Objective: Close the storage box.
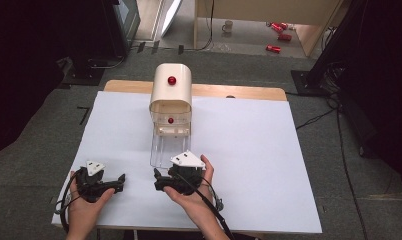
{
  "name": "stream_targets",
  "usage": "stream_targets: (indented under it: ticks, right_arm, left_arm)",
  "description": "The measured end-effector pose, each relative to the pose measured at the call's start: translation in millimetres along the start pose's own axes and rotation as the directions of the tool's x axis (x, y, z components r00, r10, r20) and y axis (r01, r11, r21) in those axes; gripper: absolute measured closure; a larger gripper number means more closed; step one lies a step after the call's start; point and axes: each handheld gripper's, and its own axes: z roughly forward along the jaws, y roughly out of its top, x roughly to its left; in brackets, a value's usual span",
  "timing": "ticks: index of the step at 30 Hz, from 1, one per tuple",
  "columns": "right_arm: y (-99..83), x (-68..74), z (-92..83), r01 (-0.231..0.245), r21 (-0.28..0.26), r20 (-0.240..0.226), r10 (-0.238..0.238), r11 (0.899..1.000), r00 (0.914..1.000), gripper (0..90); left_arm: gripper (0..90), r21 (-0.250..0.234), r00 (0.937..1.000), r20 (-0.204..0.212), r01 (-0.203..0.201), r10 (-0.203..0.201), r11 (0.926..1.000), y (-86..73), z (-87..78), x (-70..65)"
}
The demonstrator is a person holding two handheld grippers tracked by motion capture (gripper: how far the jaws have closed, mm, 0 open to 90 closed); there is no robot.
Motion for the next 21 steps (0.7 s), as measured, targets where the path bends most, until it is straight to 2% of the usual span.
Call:
stream_targets:
  ticks: [3, 9, 11, 13, 16, 21]
  right_arm:
    - [-9.6, 3.7, -1.0, -0.008, 0.005, -0.009, 0.008, 1.0, 0.9999, 13.7]
    - [-23.7, 6.9, -1.4, -0.033, 0.012, -0.031, 0.034, 0.999, 0.9989, 17.4]
    - [-27.6, 8.2, -1.1, -0.029, 0.009, -0.034, 0.029, 1.0, 0.999, 18.9]
    - [-32.6, 9.7, -0.3, -0.035, -0.003, -0.022, 0.035, 0.999, 0.9991, 25.1]
    - [-35.6, 9.9, 0.8, -0.048, -0.01, -0.011, 0.048, 0.999, 0.9988, 29.1]
    - [-42.0, 9.0, 4.8, -0.068, -0.017, 0.022, 0.068, 0.998, 0.9974, 44.2]
  left_arm:
    - [0.6, 0.0, 1.0, 0.0, 0.0, 0.0, 1.0, 0.0, 0.0, 0.0]
    - [0.6, 0.001, 1.0, 0.0, -0.001, 0.001, 1.0, 0.2, 0.1, 0.0]
    - [0.6, 0.001, 1.0, 0.0, 0.0, 0.0, 1.0, 0.2, 0.1, 0.0]
    - [0.6, 0.001, 1.0, 0.0, 0.0, 0.0, 1.0, 0.1, 0.1, 0.0]
    - [0.6, 0.001, 1.0, 0.0, 0.0, 0.0, 1.0, 0.1, 0.1, 0.0]
    - [0.6, 0.001, 1.0, 0.0, 0.001, -0.001, 1.0, 0.1, 0.1, -0.2]
